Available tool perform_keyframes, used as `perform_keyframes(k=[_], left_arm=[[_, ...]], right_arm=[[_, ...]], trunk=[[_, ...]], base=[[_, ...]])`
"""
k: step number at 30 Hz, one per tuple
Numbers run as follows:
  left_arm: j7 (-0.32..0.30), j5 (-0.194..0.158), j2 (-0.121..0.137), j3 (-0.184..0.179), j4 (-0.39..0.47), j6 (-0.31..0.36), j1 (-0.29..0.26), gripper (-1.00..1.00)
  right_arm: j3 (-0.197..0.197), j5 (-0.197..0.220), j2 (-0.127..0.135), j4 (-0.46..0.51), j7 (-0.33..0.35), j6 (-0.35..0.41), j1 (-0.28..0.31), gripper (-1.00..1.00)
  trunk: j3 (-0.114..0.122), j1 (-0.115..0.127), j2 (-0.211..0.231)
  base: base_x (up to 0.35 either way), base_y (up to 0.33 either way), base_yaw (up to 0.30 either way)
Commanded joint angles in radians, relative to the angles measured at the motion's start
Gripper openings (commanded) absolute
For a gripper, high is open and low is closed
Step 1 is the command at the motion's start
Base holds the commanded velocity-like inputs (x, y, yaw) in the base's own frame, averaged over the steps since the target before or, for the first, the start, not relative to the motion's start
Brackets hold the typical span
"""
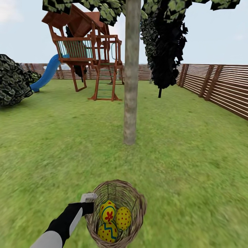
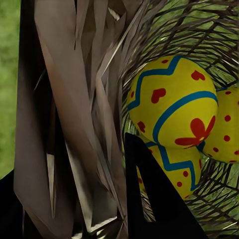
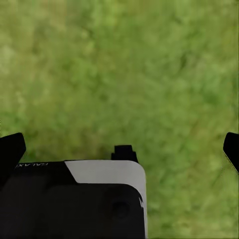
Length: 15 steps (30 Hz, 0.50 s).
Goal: Take the three Easter eggs out of the wicker basket on the lawn in the garden, then place them on the lawn next to a single tree (choose any tree) so that all three eggs are next to the same tree and none are left in the basket.
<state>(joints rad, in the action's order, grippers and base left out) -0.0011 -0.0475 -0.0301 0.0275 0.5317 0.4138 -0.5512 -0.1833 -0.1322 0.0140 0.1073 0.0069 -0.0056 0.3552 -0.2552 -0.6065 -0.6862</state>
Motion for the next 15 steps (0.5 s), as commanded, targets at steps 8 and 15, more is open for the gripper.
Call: perform_keyframes(k=[8, 15], left_arm=[[0.000, -0.009, -0.001, 0.003, 0.002, 0.006, -0.001, -1.00], [0.000, -0.009, -0.001, 0.003, 0.002, 0.006, 0.000, -1.00]], right_arm=[[-0.008, -0.012, 0.000, 0.000, 0.001, -0.001, 0.001, 1.00], [-0.008, -0.012, 0.000, 0.000, 0.001, -0.001, 0.001, 1.00]], trunk=[[0.024, 0.030, 0.055], [0.046, 0.057, 0.104]], base=[[0.331, 0.000, 0.071], [0.331, 0.000, 0.291]])
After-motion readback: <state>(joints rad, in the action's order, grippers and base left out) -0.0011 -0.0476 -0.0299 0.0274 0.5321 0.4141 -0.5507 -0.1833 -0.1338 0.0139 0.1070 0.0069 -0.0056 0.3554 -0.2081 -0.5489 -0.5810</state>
